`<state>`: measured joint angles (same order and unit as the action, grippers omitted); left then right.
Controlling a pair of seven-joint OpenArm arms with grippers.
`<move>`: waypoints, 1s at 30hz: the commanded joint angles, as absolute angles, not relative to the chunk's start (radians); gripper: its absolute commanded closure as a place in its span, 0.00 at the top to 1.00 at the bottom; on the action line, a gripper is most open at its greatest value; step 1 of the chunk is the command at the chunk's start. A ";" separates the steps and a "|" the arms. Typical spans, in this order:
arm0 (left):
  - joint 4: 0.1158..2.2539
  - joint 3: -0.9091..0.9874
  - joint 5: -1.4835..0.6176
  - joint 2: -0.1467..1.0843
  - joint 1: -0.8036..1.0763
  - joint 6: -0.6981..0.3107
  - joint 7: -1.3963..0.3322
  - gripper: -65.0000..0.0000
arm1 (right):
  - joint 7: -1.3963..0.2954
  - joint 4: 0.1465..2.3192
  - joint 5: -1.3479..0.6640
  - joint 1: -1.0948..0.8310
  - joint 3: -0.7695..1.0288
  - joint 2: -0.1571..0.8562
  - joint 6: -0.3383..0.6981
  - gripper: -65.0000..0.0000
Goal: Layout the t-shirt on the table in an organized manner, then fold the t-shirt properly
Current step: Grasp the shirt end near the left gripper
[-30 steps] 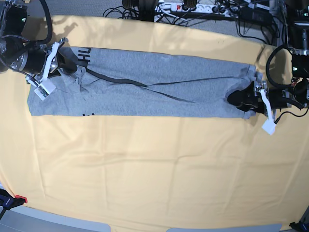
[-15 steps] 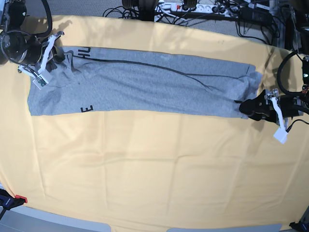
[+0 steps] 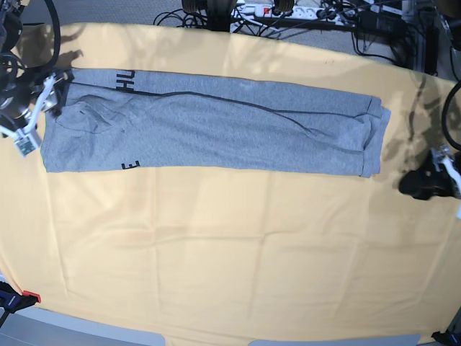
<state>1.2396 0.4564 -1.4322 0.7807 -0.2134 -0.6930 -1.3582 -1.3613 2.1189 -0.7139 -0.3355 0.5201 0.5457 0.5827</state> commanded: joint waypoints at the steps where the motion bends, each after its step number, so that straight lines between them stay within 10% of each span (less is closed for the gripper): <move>1: 1.254 0.501 -1.449 0.809 -0.223 -0.698 -1.346 0.63 | -1.351 2.146 -0.706 -0.330 0.569 0.567 0.570 0.55; 7: 1.254 0.648 -1.450 0.809 -0.139 -0.687 -1.351 0.63 | -1.250 2.157 -0.963 -0.330 0.740 0.519 0.560 0.48; 11: 1.254 0.676 -1.453 0.793 -0.064 -0.688 -1.350 0.63 | -1.240 2.133 -1.048 -0.330 0.724 0.402 0.698 0.00; 30: 1.254 0.675 -1.386 0.737 -0.027 -0.680 -1.338 0.63 | -1.058 1.673 -0.731 -0.247 0.513 0.282 0.698 0.00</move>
<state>1.2396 0.6670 -1.3678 0.7124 -0.0162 -0.6842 -1.3537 -1.0538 1.6676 -0.7372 -0.2493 0.5110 0.2710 0.6998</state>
